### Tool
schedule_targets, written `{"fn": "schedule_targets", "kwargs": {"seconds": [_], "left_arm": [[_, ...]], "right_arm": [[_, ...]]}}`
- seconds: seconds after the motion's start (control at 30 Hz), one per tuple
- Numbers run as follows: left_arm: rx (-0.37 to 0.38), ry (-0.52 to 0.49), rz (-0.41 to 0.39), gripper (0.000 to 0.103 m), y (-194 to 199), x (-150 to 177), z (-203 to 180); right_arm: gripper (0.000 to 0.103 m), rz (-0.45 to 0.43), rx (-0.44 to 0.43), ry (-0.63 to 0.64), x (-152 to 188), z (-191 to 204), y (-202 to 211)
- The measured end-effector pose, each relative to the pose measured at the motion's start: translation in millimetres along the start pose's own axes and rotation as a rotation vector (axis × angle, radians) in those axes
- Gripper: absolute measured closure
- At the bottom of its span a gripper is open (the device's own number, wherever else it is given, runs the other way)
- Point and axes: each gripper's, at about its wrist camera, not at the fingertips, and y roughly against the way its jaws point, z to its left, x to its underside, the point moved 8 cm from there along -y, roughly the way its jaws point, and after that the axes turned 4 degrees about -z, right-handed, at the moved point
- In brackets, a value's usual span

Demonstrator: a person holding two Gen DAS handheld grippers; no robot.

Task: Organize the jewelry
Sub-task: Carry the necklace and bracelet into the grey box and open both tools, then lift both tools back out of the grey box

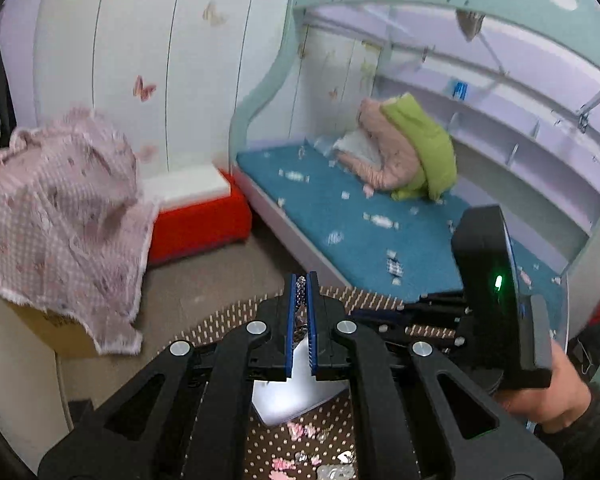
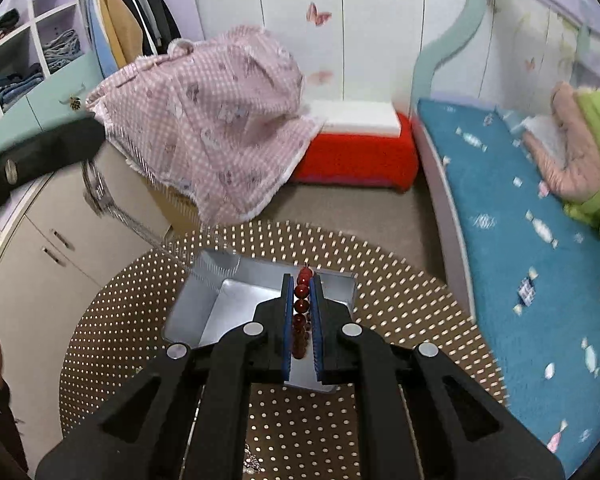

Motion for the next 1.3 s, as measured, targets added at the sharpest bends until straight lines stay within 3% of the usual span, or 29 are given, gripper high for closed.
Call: {"fn": "schedule_targets", "kwargs": {"seconds": [0.03,0.1,0.13,0.17,0.23,0.3,0.57,0.7,0.87,1.07,1.3], "left_arm": [[-0.006,0.005,0.023,0.098,-8,9,3],[-0.022,0.017,0.055,0.095,-18,23,9],[-0.030,0.021,0.066,0.076,-20,29,12],[-0.045,0.026,0.069,0.043,-20,33,15],[-0.078,0.048,0.032,0.019,-10,40,23],[-0.096,0.064,0.017,0.011,-2,43,28],[-0.387,0.047,-0.102,0.005,65,58,47],[-0.468,0.044,-0.152,0.005,100,64,42],[-0.520,0.045,-0.211,0.005,140,67,31],[-0.519,0.066,-0.262,0.005,180,73,16],[-0.532,0.094,-0.301,0.005,219,85,5]], "right_arm": [[0.094,0.004,0.007,-0.004,2,-3,-3],[0.079,0.004,0.007,-0.028,7,-6,-6],[0.060,0.000,0.010,-0.039,8,-8,-5],[0.035,-0.011,0.017,-0.046,9,-10,-1],[0.019,-0.053,0.032,-0.060,10,-11,9],[0.008,-0.080,0.049,-0.087,13,-15,18],[0.008,-0.213,0.103,-0.171,25,-22,69],[0.008,-0.301,0.122,-0.198,29,-14,109],[0.008,-0.392,0.148,-0.195,31,2,158],[0.008,-0.463,0.179,-0.181,46,23,203],[0.008,-0.511,0.201,-0.164,72,40,230]]}}
